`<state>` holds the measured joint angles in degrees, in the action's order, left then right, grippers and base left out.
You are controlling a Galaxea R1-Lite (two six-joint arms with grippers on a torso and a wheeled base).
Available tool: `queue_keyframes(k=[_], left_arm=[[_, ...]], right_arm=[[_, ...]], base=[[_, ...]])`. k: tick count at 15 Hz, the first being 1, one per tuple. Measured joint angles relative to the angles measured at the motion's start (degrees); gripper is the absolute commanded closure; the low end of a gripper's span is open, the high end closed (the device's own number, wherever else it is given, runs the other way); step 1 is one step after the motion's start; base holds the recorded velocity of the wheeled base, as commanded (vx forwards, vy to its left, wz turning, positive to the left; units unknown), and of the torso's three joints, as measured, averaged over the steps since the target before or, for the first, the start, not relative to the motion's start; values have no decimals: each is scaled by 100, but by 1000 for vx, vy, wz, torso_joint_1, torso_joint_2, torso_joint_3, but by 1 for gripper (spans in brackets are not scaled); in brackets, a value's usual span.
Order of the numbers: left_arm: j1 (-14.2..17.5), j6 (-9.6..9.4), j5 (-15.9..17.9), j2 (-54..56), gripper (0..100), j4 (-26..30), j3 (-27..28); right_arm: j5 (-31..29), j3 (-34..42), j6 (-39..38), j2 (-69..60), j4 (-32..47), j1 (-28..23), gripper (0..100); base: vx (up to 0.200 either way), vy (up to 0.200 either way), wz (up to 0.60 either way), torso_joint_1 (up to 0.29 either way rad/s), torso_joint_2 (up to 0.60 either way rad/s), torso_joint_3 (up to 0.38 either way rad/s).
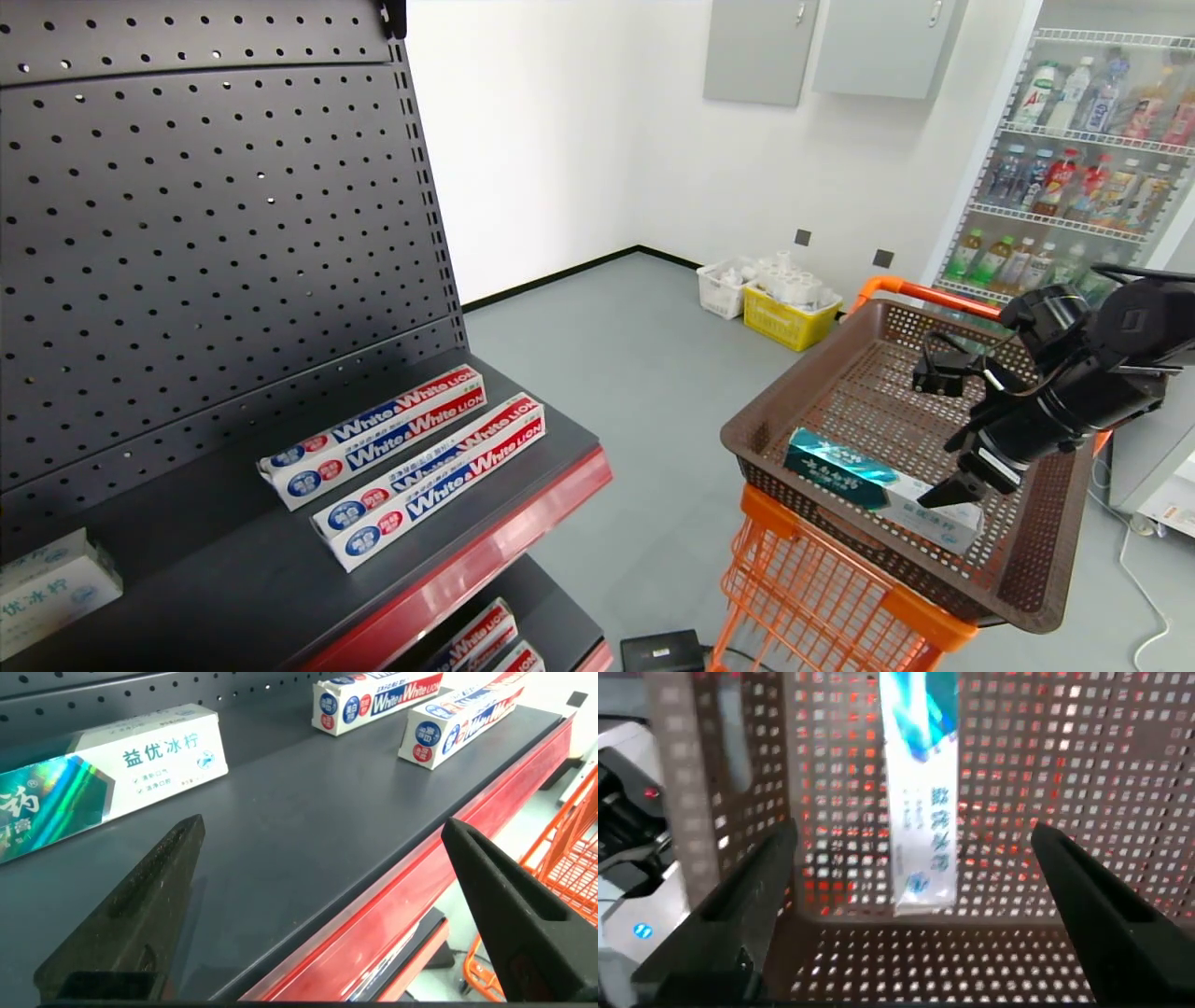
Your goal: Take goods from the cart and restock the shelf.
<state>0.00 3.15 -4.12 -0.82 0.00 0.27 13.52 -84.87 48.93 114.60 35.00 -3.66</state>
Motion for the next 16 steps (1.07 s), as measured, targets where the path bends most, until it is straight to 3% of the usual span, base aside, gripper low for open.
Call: queue_keyframes(k=[16], left_arm=[[0,-2,2,0,0,0,-2]], right_arm=[[-165,-746,-279,1119,-196,425,0]], base=[[0,0,0,0,0,0]])
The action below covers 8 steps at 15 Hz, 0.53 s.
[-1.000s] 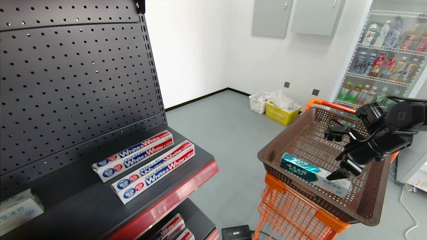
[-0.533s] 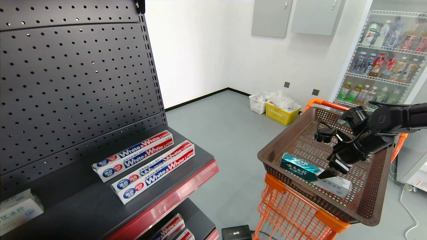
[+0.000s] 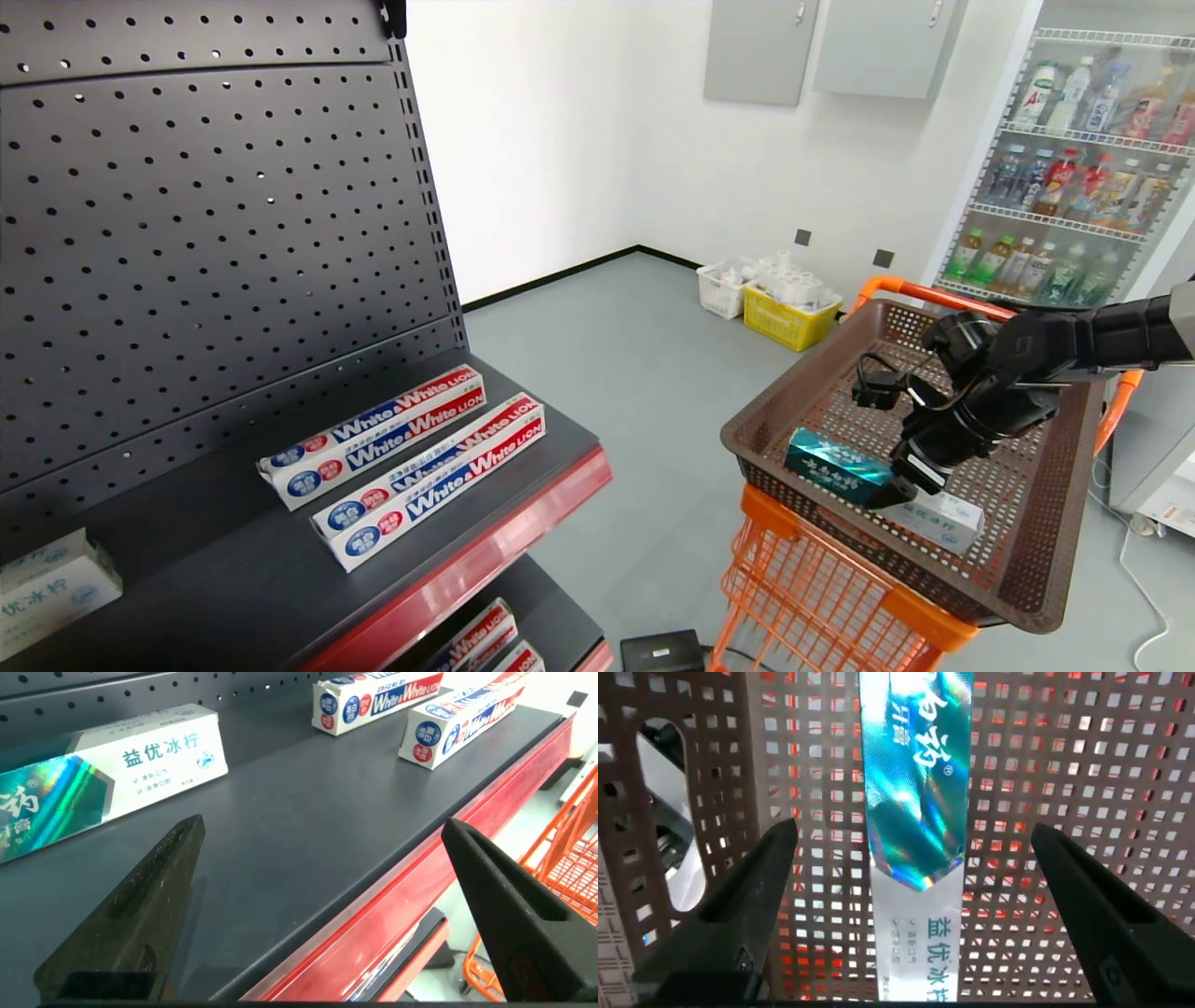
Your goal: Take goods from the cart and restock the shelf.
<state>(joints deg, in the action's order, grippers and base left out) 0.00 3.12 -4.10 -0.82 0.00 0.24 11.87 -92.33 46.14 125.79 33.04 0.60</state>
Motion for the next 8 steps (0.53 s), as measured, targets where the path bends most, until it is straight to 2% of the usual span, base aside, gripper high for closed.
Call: queue_keyframes(k=[8], left_arm=[[0,2,-2,0,0,2,2]], right_arm=[[-93,-13,-30,190,-2,-2,0]], base=[[0,0,0,0,0,0]])
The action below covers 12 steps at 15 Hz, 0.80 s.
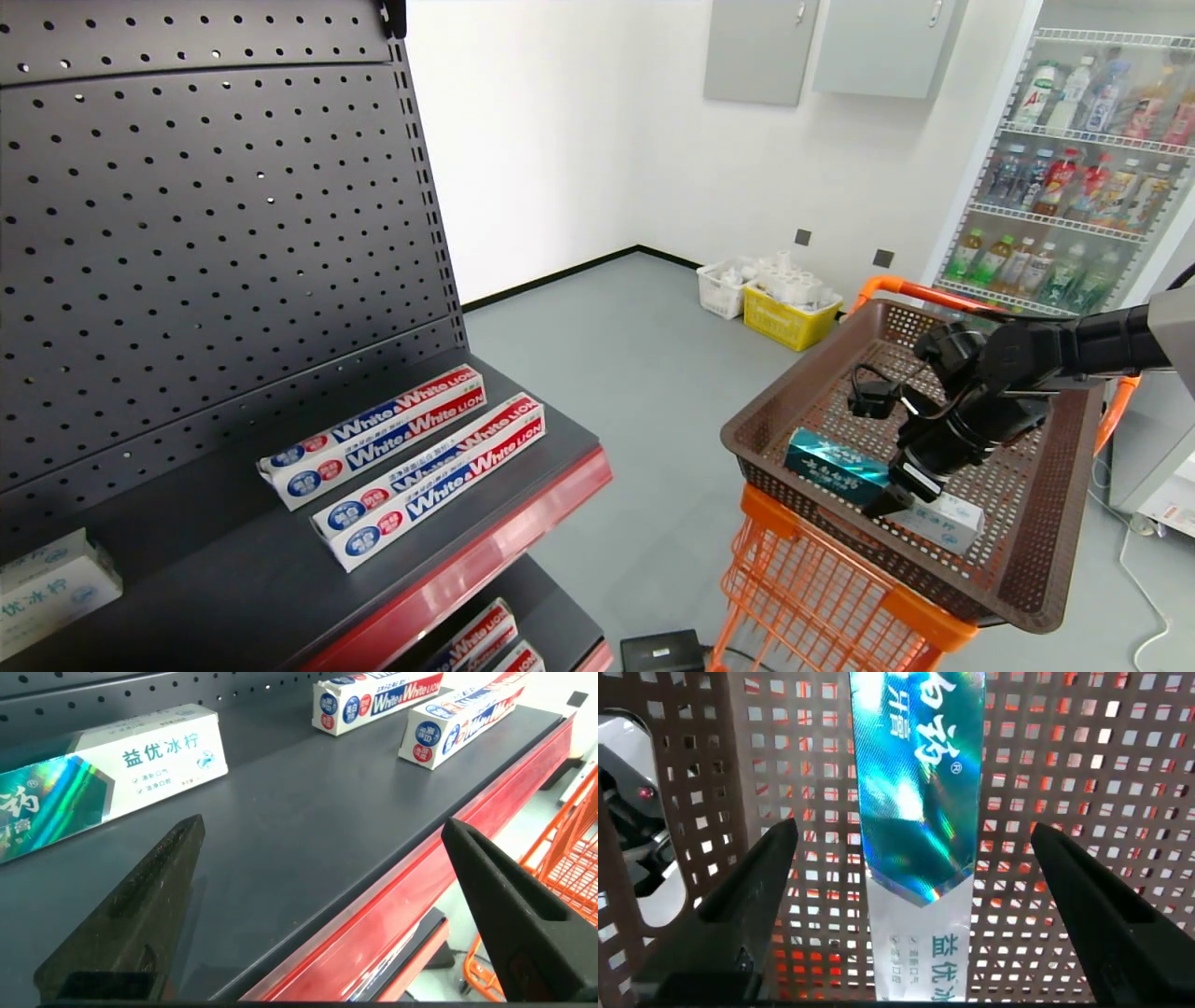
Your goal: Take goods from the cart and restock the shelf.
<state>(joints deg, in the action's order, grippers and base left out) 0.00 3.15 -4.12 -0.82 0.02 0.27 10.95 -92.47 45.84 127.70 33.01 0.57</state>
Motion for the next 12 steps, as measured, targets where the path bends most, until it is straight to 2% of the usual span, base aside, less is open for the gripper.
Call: queue_keyframes(k=[7,8,12], left_arm=[[0,0,2,0,0,-2,0],[0,0,2,0,0,-2,0],[0,-2,2,0,0,-2,0]], right_arm=[[-160,-6,11,119,-6,-68,0],[-140,-6,23,130,-6,-79,100],[-154,16,1,150,-80,-90,100]], base=[[0,0,0,0,0,0],[0,0,0,0,0,0],[0,0,0,0,0,0]])
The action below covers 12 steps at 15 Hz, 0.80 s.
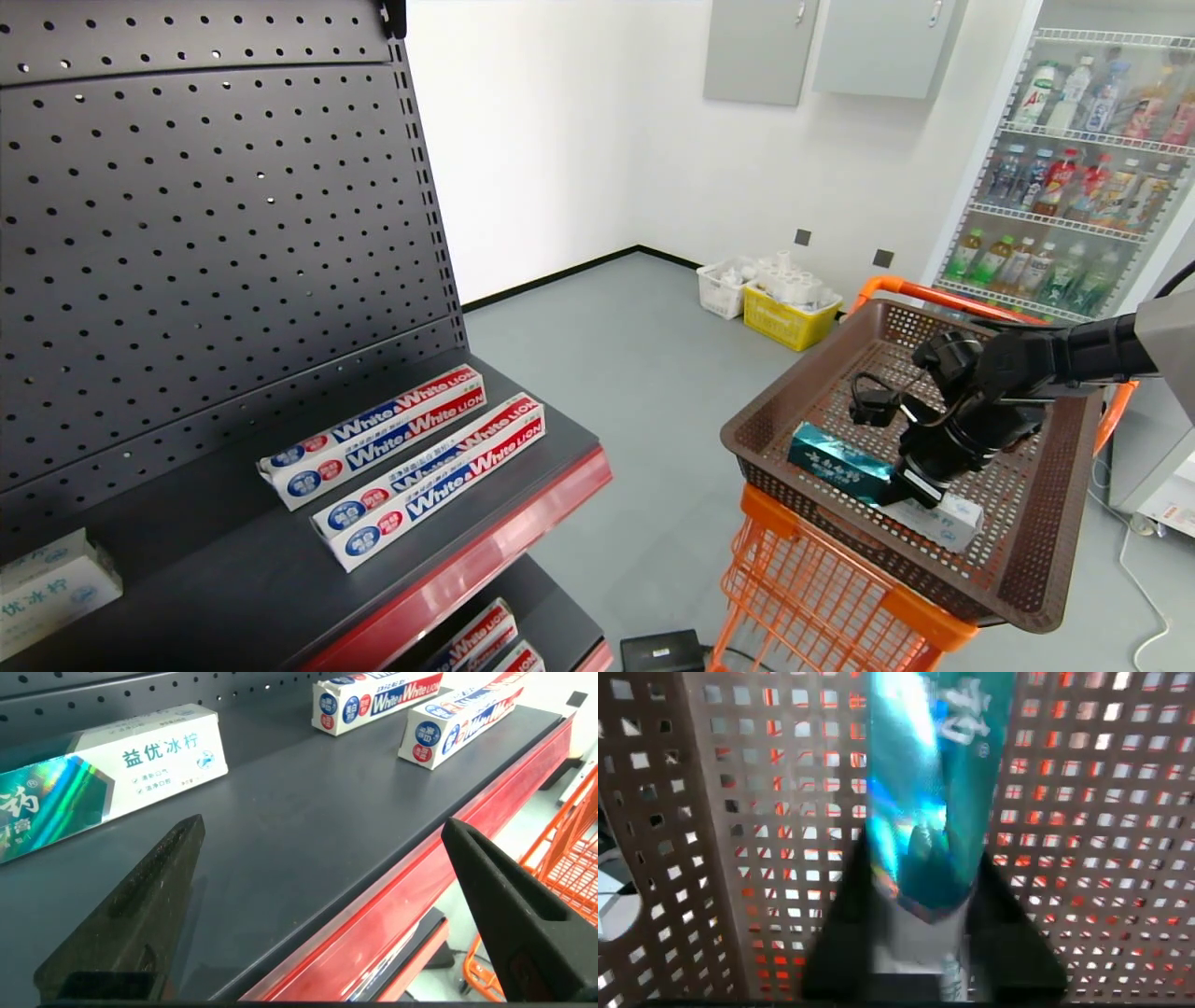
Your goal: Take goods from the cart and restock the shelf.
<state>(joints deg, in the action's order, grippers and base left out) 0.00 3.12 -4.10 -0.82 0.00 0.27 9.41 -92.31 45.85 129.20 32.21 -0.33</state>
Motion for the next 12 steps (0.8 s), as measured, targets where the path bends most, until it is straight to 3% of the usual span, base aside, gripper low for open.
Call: queue_keyframes(k=[12], left_arm=[[0,2,0,0,0,2,0]], right_arm=[[35,424,5,-907,206,-9,100]], base=[[0,0,0,0,0,0]])
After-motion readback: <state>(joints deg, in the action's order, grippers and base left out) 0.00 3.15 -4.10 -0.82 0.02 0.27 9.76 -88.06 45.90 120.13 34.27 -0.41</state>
